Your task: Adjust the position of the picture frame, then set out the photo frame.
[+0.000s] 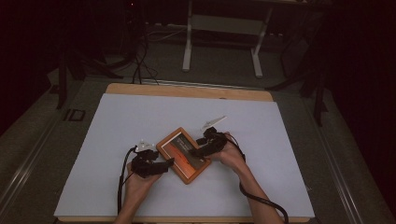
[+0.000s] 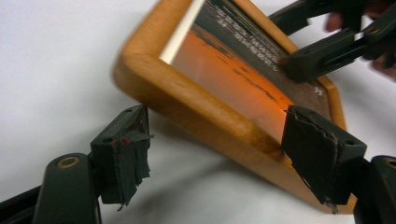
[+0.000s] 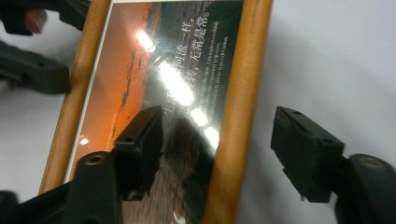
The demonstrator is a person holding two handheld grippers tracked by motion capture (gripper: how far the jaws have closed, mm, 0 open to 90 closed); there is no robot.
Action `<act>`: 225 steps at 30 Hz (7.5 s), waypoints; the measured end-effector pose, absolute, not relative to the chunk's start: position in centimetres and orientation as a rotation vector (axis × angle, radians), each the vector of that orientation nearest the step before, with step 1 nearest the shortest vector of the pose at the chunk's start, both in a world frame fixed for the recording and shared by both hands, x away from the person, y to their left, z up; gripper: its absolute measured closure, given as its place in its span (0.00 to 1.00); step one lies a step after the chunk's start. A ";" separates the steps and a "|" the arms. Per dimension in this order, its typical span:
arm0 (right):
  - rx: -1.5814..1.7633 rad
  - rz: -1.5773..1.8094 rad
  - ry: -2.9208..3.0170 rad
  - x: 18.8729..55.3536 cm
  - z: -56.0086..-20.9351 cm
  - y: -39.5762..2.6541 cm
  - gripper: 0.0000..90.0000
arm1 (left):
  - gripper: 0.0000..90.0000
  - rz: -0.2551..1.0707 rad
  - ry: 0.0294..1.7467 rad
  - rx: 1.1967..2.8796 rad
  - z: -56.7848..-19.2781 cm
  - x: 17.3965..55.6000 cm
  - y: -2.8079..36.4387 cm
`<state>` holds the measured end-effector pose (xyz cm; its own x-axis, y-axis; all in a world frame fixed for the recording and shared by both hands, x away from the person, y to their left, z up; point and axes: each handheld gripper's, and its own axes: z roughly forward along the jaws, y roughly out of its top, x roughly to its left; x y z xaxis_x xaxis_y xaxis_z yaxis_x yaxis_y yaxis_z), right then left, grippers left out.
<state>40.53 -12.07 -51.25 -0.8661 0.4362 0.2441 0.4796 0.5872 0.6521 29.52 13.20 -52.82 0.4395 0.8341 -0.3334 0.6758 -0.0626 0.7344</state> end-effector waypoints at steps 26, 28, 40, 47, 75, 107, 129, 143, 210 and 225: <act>-0.875 -1.182 -2.571 40.8 -51.7 -15.7 0.49 | 0.48 0.155 1.282 1.825 -52.4 31.0 10.9; -0.891 -1.179 -2.581 40.4 -51.7 -16.4 0.50 | 0.51 0.129 1.265 1.818 -52.3 31.3 10.7; -0.995 -1.257 -2.586 37.7 -51.1 -19.4 0.57 | 0.57 0.089 1.139 1.874 -51.4 32.9 9.7; -1.060 -1.254 -2.594 36.4 -50.9 -20.3 0.59 | 0.59 0.021 1.060 1.899 -51.5 34.2 9.4; -1.155 -1.223 -2.470 36.8 -52.4 -21.1 0.55 | 0.52 -0.081 1.106 1.900 -52.9 36.0 8.7; -1.174 -1.226 -2.557 36.0 -50.8 -22.0 0.49 | 0.50 0.114 1.085 1.834 -51.2 33.3 10.9; -1.228 -1.417 -2.737 34.7 -48.3 -22.1 0.79 | 0.49 0.266 1.011 1.845 -50.5 29.6 12.4; -1.149 -1.424 -2.863 36.5 -47.3 -18.3 1.00 | 0.48 0.256 1.014 1.838 -50.6 29.1 12.4; -1.448 -1.319 -2.807 40.1 -51.6 -19.2 1.00 | 0.48 0.215 0.977 1.846 -49.3 28.3 10.5; -1.444 -1.323 -2.800 40.1 -51.6 -19.2 1.00 | 0.39 0.216 0.956 1.874 -49.7 27.8 8.0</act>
<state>40.08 -19.24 -51.64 -0.6119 0.7848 0.0985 0.5743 0.3553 0.7375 27.83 8.00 -49.73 0.6738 0.6955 -0.2495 0.5206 -0.2072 0.8283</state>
